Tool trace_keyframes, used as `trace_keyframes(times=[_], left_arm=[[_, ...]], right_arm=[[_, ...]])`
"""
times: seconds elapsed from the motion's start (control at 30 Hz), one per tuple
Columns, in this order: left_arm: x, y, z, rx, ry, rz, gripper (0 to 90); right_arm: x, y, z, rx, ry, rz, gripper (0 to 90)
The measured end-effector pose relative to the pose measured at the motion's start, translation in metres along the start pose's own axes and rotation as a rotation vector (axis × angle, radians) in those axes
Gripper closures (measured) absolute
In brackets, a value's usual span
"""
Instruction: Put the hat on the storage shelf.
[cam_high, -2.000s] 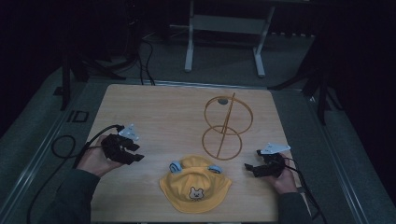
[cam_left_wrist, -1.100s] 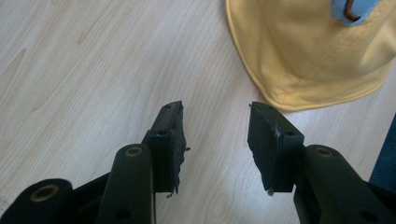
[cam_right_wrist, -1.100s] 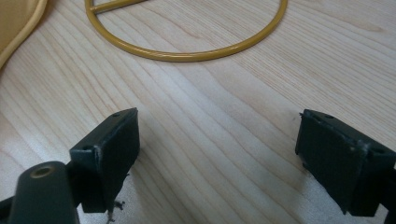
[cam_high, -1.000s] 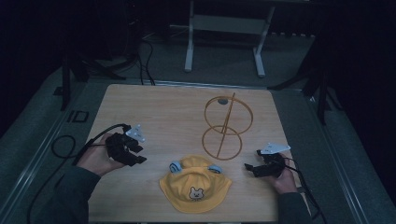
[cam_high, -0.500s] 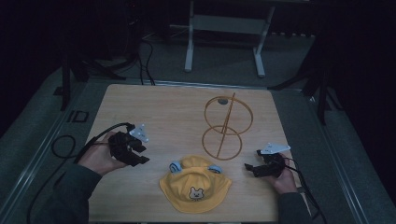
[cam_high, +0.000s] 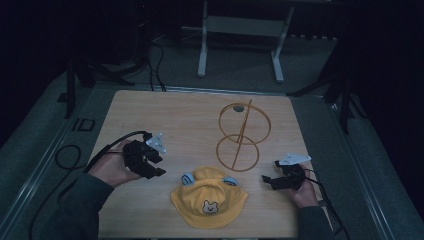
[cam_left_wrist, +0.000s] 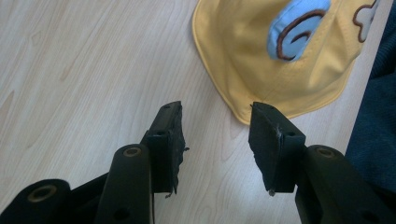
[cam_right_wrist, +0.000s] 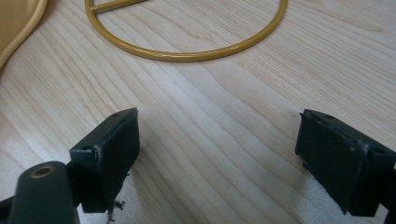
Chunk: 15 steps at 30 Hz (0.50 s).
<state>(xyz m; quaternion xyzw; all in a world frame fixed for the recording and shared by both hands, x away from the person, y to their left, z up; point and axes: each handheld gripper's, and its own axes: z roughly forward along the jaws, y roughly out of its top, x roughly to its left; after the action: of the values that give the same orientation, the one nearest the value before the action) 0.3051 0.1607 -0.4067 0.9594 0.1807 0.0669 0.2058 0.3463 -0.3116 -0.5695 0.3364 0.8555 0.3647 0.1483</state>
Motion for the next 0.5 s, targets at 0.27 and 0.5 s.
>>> trace_keyframes(times=[0.27, 0.5], left_arm=[[-0.005, 0.015, -0.001, 0.007, -0.015, 0.034, 54.4], [-0.011, 0.032, -0.002, 0.031, -0.030, 0.078, 54.4]], right_arm=[[0.000, 0.000, 0.000, 0.000, 0.000, 0.000, 13.6], [0.000, 0.000, 0.000, 0.000, 0.000, 0.000, 13.6]])
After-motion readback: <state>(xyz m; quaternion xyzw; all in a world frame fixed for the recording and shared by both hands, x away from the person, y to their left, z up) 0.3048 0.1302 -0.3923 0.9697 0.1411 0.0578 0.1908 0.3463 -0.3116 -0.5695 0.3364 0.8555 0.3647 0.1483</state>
